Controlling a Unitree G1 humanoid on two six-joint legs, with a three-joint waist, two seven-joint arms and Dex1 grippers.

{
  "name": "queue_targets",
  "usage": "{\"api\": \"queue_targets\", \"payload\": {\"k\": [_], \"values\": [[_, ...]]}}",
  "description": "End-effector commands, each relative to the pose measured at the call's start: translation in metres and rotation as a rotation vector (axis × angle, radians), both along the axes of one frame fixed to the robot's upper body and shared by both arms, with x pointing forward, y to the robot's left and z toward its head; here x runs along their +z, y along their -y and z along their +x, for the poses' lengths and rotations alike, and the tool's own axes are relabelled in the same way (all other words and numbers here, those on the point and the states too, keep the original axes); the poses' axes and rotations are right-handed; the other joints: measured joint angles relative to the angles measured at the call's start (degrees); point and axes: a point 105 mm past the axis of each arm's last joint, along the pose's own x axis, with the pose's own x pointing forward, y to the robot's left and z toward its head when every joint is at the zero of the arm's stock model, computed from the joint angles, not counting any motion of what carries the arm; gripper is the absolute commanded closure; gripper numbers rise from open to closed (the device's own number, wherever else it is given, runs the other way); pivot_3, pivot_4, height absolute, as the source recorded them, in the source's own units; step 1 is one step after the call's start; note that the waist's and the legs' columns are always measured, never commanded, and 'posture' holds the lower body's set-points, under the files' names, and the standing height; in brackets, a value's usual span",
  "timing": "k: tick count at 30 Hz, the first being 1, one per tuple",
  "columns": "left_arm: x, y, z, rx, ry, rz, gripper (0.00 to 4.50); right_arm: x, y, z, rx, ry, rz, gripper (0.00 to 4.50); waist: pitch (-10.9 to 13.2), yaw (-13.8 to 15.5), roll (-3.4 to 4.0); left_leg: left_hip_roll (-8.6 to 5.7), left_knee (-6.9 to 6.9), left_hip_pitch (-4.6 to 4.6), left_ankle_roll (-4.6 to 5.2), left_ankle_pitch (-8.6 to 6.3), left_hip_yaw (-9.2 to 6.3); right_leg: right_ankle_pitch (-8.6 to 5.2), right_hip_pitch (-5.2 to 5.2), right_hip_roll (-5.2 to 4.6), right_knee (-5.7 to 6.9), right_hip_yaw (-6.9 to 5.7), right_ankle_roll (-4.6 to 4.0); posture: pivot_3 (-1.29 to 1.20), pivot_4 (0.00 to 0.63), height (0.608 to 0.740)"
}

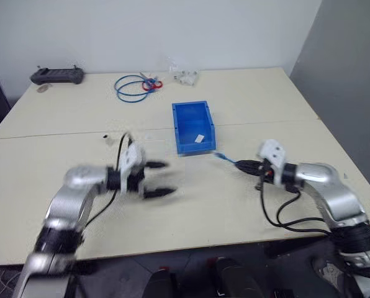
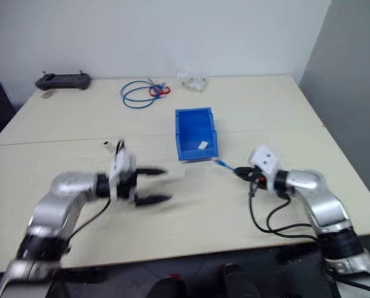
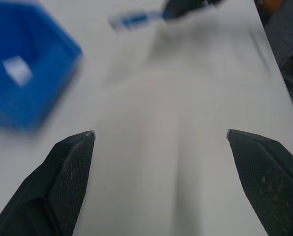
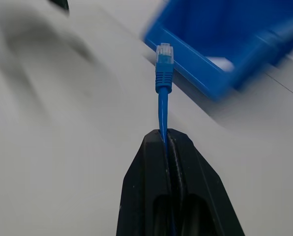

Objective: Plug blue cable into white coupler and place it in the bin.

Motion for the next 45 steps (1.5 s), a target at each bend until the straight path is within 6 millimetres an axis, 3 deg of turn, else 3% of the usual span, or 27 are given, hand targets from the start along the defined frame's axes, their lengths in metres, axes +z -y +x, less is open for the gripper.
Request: {"api": "queue_targets", "payload": {"k": [1, 4, 8, 14, 17, 20, 24, 27, 30, 33, 38, 45], "values": [[0.015, -0.015, -0.034, 0.217, 0.107, -0.013, 0.0, -0.021, -0.034, 0.002, 0.156, -0.028, -0.121, 4.48, 0.02, 0.94, -0.06, -0.01, 0.02, -0.04, 0.0, 0.0, -0.06, 0.01, 0.01, -0.03, -0.03, -0.06, -0.04, 0.0, 0.15, 0.74], [0.012, -0.024, -0.05, 0.395, 0.104, -0.037, 0.0, -0.04, -0.05, 0.008, 0.202, -0.046, -0.211, 4.48, 0.04, 3.21, -0.09, -0.25, 0.02, -0.06, -0.01, -0.01, 0.03, -0.02, 0.04, -0.39, -0.12, -0.11, -0.1, 0.0, 0.15, 0.74], [0.011, -0.025, -0.06, 0.512, 0.112, -0.058, 0.0, -0.054, -0.061, 0.009, 0.265, -0.03, -0.26, 4.48, 0.03, 3.86, -0.11, -0.48, 0.1, -0.19, -0.02, -0.01, 0.13, 0.07, 0.04, -0.64, -0.23, -0.08, -0.04, 0.0, 0.15, 0.74], [0.008, -0.027, -0.056, 0.514, 0.098, -0.049, 0.0, -0.05, -0.055, 0.009, 0.224, -0.031, -0.16, 3.05, 0.0, 3.32, -0.15, -0.39, 0.07, -0.09, -0.02, -0.01, 0.18, 0.07, 0.05, -0.52, -0.16, -0.09, -0.11, 0.0, 0.15, 0.74], [0.015, -0.029, -0.037, 0.425, 0.114, -0.027, 0.0, -0.025, -0.038, 0.001, 0.175, -0.06, -0.048, 2.33, 0.03, 3.46, -0.1, -0.36, 0.04, -0.09, -0.02, -0.01, 0.11, 0.04, 0.03, -0.44, -0.1, -0.11, -0.16, 0.0, 0.15, 0.74], [0.019, -0.026, -0.008, 0.275, 0.109, 0.013, 0.0, 0.002, -0.021, -0.023, 0.15, -0.131, 0.069, 1.65, 0.1, 4.11, 0.01, -0.39, 0.08, -0.16, -0.02, -0.01, -0.02, 0.0, 0.02, -0.41, -0.09, -0.23, -0.11, 0.0, 0.15, 0.74], [0.012, -0.02, 0.029, 0.069, 0.062, 0.07, 0.0, 0.013, -0.008, -0.05, 0.116, -0.165, 0.093, 1.65, 0.08, 3.6, -0.02, -0.41, 0.06, -0.15, -0.01, -0.02, 0.11, 0.0, 0.02, -0.38, -0.15, -0.19, -0.08, 0.0, 0.15, 0.74], [-0.01, -0.009, 0.06, -0.138, 0.037, 0.223, 0.0, 0.01, 0.009, -0.048, -0.018, -0.149, 0.086, 1.65, 0.11, 2.58, -0.08, -0.3, 0.04, -0.16, 0.0, -0.02, 0.32, 0.0, -0.06, -0.28, -0.17, -0.13, -0.07, 0.0, 0.15, 0.74], [-0.032, -0.002, 0.071, -0.328, 0.044, 0.401, 0.0, 0.009, 0.029, -0.044, -0.156, -0.125, 0.07, 1.65, 0.12, 3.57, -0.14, -0.4, 0.15, -0.38, 0.0, 0.0, 0.23, 0.04, -0.07, 0.15, -0.18, -0.3, -0.13, 0.0, 0.15, 0.74], [-0.043, 0.001, 0.077, -0.395, 0.045, 0.473, 0.0, 0.008, 0.047, -0.047, -0.241, -0.107, 0.055, 1.65, 0.05, 3.74, -0.13, -0.39, 0.14, -0.38, 0.01, -0.01, 0.34, 0.03, -0.05, 0.07, -0.19, -0.19, -0.13, 0.0, 0.15, 0.74], [-0.045, 0.007, 0.076, -0.449, 0.027, 0.442, 0.85, 0.012, 0.057, -0.054, -0.31, -0.11, 0.077, 1.6, -0.13, 3.59, 0.05, -0.49, 0.15, -0.28, 0.03, -0.02, 0.4, 0.05, 0.04, -0.07, -0.18, -0.1, -0.05, 0.0, 0.15, 0.74], [-0.052, 0.007, 0.069, -0.489, -0.014, 0.43, 2.32, 0.013, 0.056, -0.051, -0.335, -0.114, 0.104, 1.6, -0.39, 3.28, 0.16, -0.5, 0.15, -0.2, 0.04, -0.02, 0.35, 0.08, 0.13, -0.04, -0.18, -0.11, 0.02, 0.0, 0.15, 0.74]]}}
